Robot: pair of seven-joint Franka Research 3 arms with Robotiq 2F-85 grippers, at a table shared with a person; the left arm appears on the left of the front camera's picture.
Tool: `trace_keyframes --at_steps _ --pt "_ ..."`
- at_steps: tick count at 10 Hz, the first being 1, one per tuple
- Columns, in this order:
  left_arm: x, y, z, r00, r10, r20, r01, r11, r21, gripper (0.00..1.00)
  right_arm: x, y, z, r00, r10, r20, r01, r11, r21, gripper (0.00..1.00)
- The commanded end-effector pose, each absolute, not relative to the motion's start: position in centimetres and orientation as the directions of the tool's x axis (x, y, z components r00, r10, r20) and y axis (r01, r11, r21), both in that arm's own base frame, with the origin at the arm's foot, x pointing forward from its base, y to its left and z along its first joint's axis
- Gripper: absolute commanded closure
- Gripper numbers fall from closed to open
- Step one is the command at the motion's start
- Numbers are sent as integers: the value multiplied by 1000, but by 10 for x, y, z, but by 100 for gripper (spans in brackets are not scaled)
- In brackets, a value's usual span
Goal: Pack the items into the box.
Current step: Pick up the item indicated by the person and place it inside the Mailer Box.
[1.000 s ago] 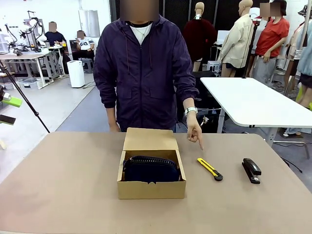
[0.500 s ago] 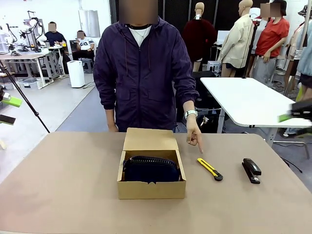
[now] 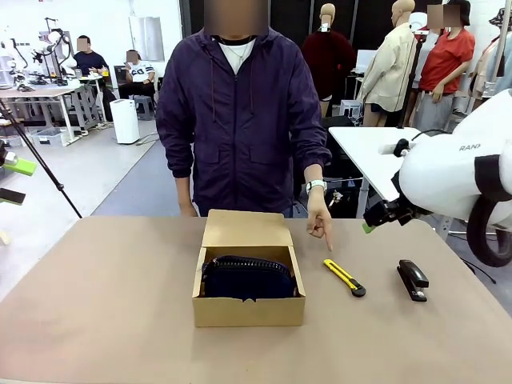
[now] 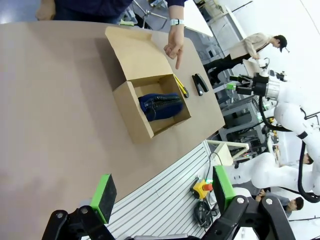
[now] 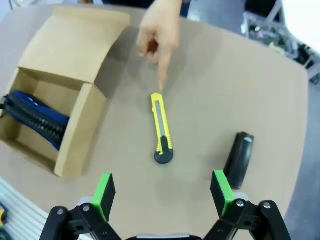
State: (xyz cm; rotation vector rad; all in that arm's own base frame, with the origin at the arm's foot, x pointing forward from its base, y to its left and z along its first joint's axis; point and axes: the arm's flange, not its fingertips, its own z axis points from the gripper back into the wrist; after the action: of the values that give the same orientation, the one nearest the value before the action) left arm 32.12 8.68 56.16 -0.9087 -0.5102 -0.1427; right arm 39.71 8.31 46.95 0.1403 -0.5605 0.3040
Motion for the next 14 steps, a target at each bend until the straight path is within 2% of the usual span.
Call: trace_keyframes --at_steps 1,5,8,10,13,14 --pt "319 87 564 878 97 468 317 615 -722 0 396 79 477 794 235 560 -314 948 47 0" --pt "319 87 564 878 97 468 317 615 -722 0 397 79 474 801 246 546 -322 946 47 0" --pt "319 87 564 878 97 468 317 615 -722 0 465 128 434 894 375 246 -404 911 79 0" --pt "319 87 564 878 97 468 317 615 -722 0 489 153 398 951 289 113 -295 955 40 0" --pt "319 87 564 878 97 468 317 615 -722 0 514 160 354 992 116 43 -112 989 -94 0" --pt "319 87 564 878 97 468 317 615 -722 0 520 159 340 996 88 33 -85 992 -88 0"
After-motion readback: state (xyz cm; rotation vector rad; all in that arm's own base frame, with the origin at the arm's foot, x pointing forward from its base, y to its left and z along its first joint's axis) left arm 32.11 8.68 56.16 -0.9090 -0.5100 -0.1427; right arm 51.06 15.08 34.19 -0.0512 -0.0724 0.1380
